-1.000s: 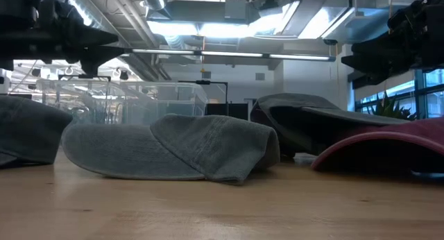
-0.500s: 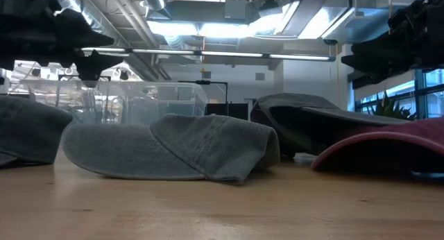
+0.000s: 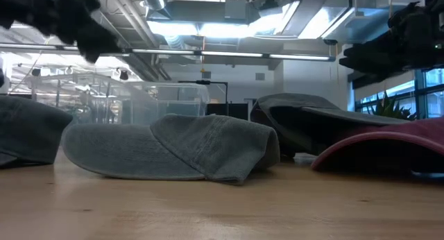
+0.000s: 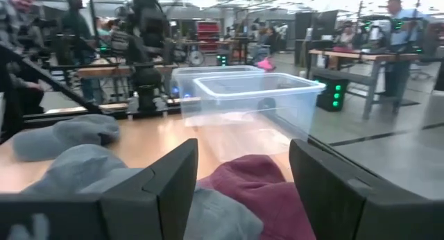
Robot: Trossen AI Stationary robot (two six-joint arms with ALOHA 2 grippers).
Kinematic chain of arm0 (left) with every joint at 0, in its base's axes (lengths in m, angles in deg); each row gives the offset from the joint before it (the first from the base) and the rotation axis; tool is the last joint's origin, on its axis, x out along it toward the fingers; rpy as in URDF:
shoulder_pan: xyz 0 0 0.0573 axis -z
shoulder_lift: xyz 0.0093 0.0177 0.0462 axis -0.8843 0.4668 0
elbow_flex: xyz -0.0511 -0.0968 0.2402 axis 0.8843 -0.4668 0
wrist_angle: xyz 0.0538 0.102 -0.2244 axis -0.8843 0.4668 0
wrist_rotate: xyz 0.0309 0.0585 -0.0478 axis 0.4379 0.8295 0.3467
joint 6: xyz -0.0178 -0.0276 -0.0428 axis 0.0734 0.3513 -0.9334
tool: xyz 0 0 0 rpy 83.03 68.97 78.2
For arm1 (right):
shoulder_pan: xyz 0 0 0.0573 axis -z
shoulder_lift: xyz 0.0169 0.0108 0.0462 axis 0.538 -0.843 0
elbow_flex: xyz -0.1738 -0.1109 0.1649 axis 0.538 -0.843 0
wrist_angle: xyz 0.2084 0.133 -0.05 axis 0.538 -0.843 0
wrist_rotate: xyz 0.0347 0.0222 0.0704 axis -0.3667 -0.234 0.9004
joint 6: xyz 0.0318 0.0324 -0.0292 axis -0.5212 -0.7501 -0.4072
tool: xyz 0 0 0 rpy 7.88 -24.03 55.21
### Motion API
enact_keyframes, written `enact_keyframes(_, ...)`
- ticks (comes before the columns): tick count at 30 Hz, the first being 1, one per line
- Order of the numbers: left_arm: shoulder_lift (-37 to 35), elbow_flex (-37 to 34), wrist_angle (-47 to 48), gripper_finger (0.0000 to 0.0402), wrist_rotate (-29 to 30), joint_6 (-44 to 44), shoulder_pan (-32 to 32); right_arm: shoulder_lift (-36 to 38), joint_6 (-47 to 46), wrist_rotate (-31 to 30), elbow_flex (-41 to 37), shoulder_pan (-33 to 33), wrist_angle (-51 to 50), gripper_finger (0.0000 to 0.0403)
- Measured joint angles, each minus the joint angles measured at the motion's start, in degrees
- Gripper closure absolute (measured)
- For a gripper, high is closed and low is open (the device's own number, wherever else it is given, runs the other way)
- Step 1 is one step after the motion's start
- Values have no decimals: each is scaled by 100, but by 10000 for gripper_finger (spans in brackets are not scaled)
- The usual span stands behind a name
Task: Pick & Place hat
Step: Put the left gray cap into the left transparent bin
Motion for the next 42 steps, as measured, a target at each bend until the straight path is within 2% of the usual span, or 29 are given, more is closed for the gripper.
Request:
enact_keyframes(2,126,276,167,223,-403,130,129,0,4,0,0,0,6,176)
enact_keyframes(4,291,490,457,227,-561,30,328,0,1,-3,0,1,6,176)
enact_keyframes(7,651,658,1139,229,-294,-248,693,0,0,0,0,0,6,176)
enact_keyframes(12,1536,658,1958,231,-6,-1225,1453,0,-7,0,0,0,4,176)
enact_keyframes(23,3580,658,1873,273,388,-2795,3296,0,3,2,0,0,4,176)
enact_keyframes(26,4039,658,1851,276,556,-2954,3643,0,22,2,0,0,2,176)
enact_keyframes(32,4697,658,1806,272,1178,-3148,3875,0,13,2,0,0,2,176)
enact_keyframes(36,4995,658,1802,273,1448,-2936,3874,0,20,2,0,1,2,176)
enact_keyframes(42,5321,695,1781,274,1505,-2423,3871,0,4,2,0,0,2,176)
